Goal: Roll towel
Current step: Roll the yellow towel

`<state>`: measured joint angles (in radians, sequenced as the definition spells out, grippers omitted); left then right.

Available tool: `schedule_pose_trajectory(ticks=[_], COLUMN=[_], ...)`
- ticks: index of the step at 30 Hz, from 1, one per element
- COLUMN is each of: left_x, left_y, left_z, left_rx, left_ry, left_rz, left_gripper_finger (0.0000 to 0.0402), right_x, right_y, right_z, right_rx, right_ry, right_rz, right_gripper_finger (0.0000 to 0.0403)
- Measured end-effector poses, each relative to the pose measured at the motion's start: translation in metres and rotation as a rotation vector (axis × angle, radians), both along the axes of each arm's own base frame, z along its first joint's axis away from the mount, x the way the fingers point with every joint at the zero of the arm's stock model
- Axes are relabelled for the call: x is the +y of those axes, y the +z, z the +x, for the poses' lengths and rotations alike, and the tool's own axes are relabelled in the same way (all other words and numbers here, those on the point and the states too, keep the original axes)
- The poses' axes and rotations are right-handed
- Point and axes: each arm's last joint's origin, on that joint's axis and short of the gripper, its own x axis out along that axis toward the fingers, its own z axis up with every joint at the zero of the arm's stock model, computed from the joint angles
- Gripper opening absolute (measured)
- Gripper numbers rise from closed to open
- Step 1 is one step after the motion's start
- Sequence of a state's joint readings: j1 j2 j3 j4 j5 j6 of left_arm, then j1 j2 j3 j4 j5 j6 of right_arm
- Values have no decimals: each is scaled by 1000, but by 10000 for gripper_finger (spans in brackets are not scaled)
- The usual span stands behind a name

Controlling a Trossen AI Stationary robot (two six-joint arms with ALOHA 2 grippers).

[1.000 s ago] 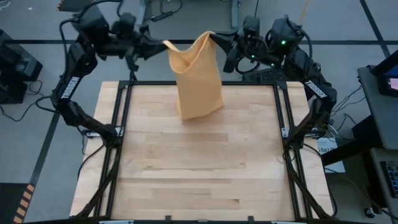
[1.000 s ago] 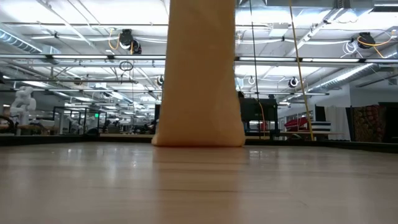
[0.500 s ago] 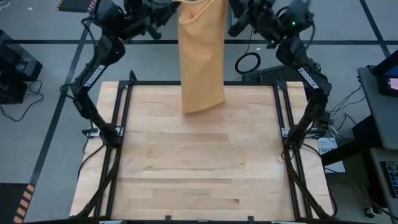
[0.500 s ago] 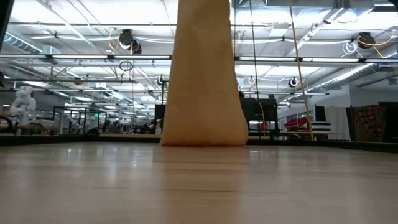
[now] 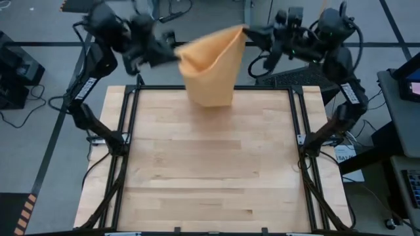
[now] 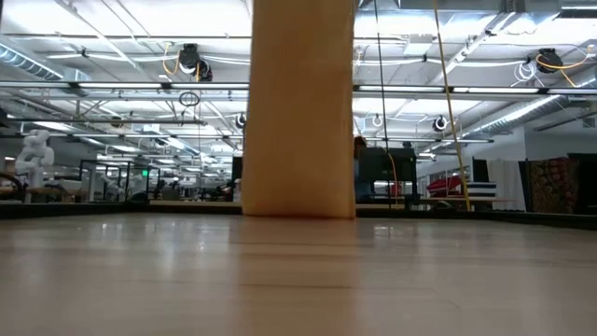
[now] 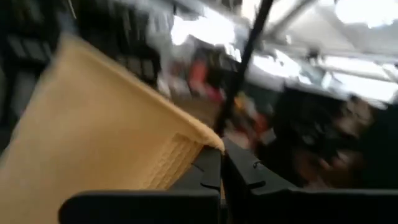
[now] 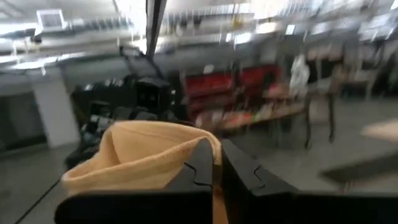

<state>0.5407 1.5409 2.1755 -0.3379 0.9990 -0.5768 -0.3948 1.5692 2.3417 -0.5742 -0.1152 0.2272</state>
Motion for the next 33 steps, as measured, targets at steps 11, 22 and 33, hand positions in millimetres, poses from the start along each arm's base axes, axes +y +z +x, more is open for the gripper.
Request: schedule_pose_trajectory(ticks=[11,22,33], left_x=[-44,-101,-185], left_y=[-78,-121,-172], left_z=[-12,19,61], left_rx=[688,935,951], left_ry=[-53,-208,-181], left_rz=[17,11,15], left_gripper_finger=[0,0,0], right_x=[53,121,196], right_y=[-58,-99,-166], right_z=[6,31,33], right_rx=[568,882,1122], right_ry=[239,424,567], right_rz=[320,391,413], right_gripper_finger=[0,0,0])
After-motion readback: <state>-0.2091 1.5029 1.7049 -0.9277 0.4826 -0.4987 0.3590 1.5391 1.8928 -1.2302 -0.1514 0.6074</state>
